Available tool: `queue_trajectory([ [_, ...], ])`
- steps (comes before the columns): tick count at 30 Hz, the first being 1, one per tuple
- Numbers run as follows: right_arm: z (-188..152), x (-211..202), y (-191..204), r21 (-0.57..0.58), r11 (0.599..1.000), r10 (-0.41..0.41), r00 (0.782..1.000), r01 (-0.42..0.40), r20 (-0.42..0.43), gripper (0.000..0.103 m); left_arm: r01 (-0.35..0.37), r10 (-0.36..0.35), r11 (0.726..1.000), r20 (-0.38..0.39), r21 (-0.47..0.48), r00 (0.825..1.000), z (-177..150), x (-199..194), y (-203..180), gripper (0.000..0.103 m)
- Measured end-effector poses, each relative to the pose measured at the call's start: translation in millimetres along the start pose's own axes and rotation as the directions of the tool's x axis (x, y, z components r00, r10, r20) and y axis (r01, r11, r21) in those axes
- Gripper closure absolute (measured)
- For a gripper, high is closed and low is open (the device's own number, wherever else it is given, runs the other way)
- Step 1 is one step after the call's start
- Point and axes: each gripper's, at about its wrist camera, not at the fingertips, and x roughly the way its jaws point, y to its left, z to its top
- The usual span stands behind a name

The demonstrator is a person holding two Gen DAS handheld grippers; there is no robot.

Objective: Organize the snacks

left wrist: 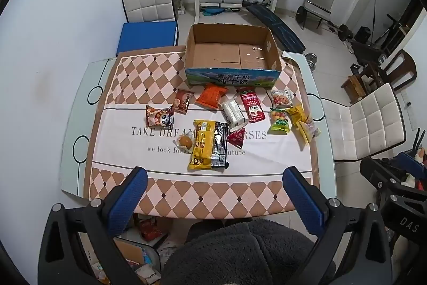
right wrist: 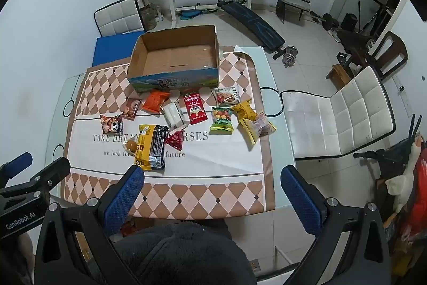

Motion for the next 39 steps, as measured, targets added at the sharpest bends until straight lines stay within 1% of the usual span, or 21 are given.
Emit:
queue_trajectory([
  [6,1.0,-0.2,0.2,0.0,1.0,0.003,1.0,-0.003,-0.003,0.0,0.0,0.0,1.0,0.002,0.003,1.0,0.0,0.1,-0.3,0.0],
  [8,1.2,-0.5,0.3,0.001,1.0,0.004,1.0,-0.004,-0.003,0.0,-0.002,0.002,1.0,0.002,0.004,1.0,-1.3,1.5,-5.6,0.0],
  [18,1.4,-1.3,2.5,0.0,1.0,0.0,1.0,0.0,-0.003,0.0,0.01,-0.01,1.0,0.005,0.004,1.0,5.3,-3.0,-2.3,0.0],
  [39,-1.9,-5.2,5.9,0.0,1.0,0.003,1.0,-0.003,-0.002,0.0,0.011,-0.011,1.0,0.009,-0.002,1.0,5.5,-3.9,-1.7,0.0],
])
